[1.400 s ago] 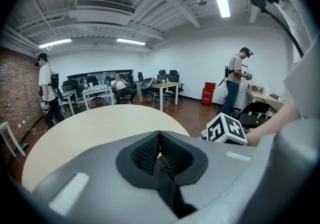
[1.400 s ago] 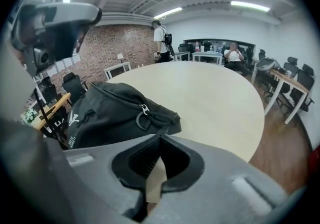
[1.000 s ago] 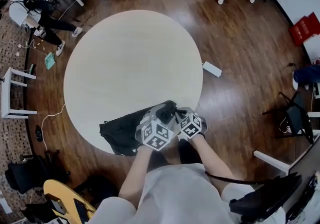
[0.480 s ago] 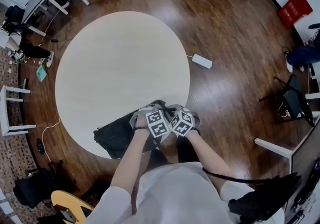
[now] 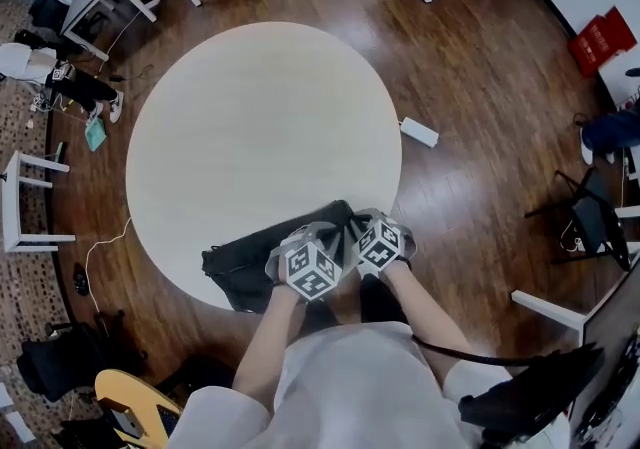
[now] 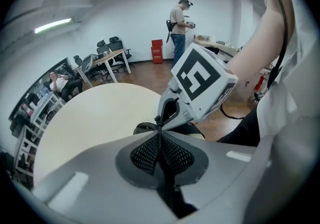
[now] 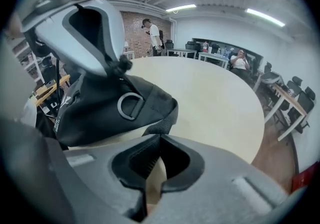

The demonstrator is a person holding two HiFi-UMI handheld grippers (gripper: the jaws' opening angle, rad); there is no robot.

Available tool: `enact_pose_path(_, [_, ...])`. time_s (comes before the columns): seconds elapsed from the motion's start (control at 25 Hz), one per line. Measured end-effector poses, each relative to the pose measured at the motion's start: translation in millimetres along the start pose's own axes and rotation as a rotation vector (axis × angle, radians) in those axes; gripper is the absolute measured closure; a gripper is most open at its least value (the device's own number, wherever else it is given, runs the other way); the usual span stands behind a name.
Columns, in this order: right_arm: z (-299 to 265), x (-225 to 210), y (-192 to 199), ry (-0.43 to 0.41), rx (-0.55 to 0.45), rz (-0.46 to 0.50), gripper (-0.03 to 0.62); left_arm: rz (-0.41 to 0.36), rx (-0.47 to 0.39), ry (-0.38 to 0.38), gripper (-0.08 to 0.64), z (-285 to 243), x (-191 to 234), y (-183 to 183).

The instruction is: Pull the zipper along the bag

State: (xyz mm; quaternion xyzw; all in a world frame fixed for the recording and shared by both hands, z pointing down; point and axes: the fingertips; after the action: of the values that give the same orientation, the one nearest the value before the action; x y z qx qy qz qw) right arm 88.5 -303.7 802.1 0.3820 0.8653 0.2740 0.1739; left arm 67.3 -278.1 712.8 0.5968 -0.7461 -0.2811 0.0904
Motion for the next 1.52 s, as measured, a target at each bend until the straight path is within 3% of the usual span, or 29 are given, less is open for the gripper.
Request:
enact_pose_path(0.2, [0,-3,3,0.031,0.038,-0.004,0.600,0.163,-0.091,0.035,0.534,20,1,11])
enact_pose_path(0.64, [-5,-9,1,0.111,0.119,-0.029,0.600,0.477,-0.209,0.068,0.535,54,18,58])
enact_pose_path(0.76, [-1,-4,-6,0.062,0.082,-0.089,0.600,0.476,-0.223,0.073,0.535,47,14,58])
enact_pose_path(0.92, [28,13,-27,0.016,-0.098,-0.189,0.550,0.486,-0.225,0.066,0.537,41,16,56])
enact_pose_path(1.04, [32,34,-53,-0.032,-0.207,-0.179,0.540,0.486,-0.229,0.071,0.537,39,16,57])
enact_pose_path(1.24, [-13,54,-63,-0.109,-0.128,-0.061,0.568,0.470,-0.212,0.064,0.537,35,17,59])
enact_pose_path(1.32, [-25,57,-60,-0.116,-0.084,-0.042,0.600,0.452,-0.188,0.059,0.537,29,14,62])
enact_pose_path(1.52, [-39,57,-55,-0.085,-0.008,0.018,0.600,0.485,-0.168,0.033,0.541,28,13,69])
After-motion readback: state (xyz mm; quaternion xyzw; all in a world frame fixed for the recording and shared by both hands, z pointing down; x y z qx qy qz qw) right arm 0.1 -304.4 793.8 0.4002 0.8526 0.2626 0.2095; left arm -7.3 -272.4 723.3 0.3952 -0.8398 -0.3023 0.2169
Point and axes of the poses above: the fingertips, and each gripper's own axes: z backward along the fingers, x to its left, y out of its underside, and after that the axes turned 6 degrees about -y, right-handed
